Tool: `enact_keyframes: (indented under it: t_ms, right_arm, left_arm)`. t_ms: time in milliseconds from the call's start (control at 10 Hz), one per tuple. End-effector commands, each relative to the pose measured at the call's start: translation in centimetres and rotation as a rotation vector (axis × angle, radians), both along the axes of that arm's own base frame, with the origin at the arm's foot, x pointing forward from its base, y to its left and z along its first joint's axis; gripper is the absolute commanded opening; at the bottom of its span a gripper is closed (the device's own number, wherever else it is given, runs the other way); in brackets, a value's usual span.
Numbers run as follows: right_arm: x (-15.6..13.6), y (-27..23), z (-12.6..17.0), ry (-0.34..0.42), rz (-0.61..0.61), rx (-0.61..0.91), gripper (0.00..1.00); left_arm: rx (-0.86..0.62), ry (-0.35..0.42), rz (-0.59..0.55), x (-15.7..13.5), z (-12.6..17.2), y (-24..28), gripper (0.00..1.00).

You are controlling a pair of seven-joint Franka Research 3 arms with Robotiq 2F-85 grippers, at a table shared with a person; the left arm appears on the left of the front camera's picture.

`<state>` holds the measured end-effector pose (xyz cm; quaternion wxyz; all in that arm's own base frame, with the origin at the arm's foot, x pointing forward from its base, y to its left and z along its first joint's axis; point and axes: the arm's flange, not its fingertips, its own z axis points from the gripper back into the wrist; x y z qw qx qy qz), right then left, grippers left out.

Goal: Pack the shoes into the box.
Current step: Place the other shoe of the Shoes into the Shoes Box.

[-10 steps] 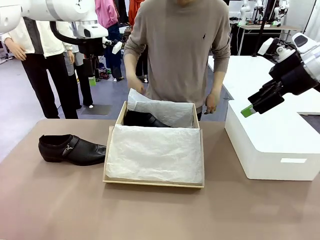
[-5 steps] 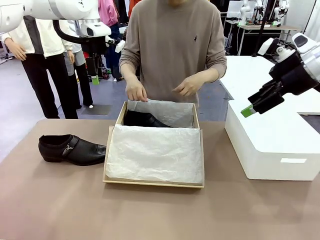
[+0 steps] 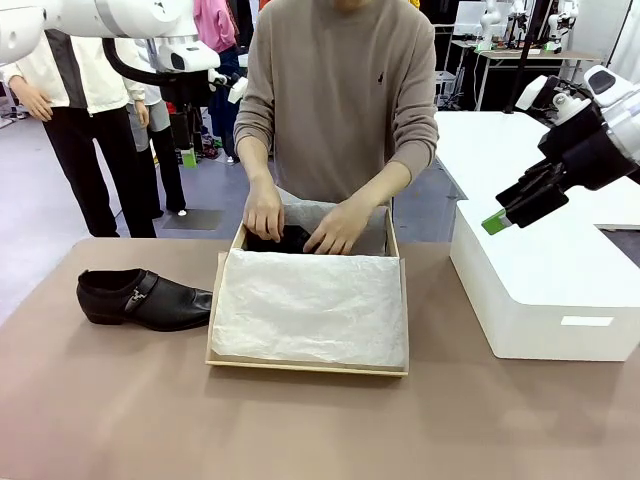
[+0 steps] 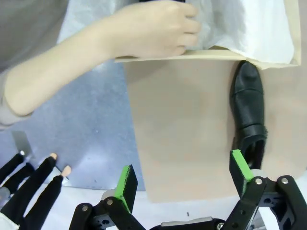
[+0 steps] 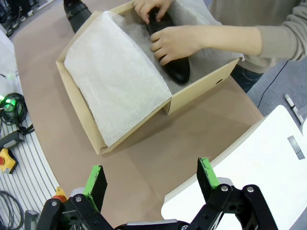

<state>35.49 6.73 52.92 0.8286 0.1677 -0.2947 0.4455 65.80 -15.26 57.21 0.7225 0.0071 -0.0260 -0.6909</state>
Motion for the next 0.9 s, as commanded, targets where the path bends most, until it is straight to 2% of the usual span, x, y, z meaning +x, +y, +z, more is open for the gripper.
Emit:
enact_keyframes:
  t_ms: [0,500,800]
  right_arm:
    - [0.2,0.0,0.0,-0.003,0.006,0.015,1.0]
    - [0.2,0.0,0.0,-0.003,0.006,0.015,1.0]
    - [0.2,0.0,0.0,-0.003,0.006,0.015,1.0]
  left_arm:
    - [-0.017,-0.055,-0.012,-3.0,0.8,3.1,1.0]
    - [-0.019,-0.16,-0.111,-9.3,1.5,8.1,1.0]
    - [-0.016,-0.134,-0.112,-12.8,1.0,7.4,1.0]
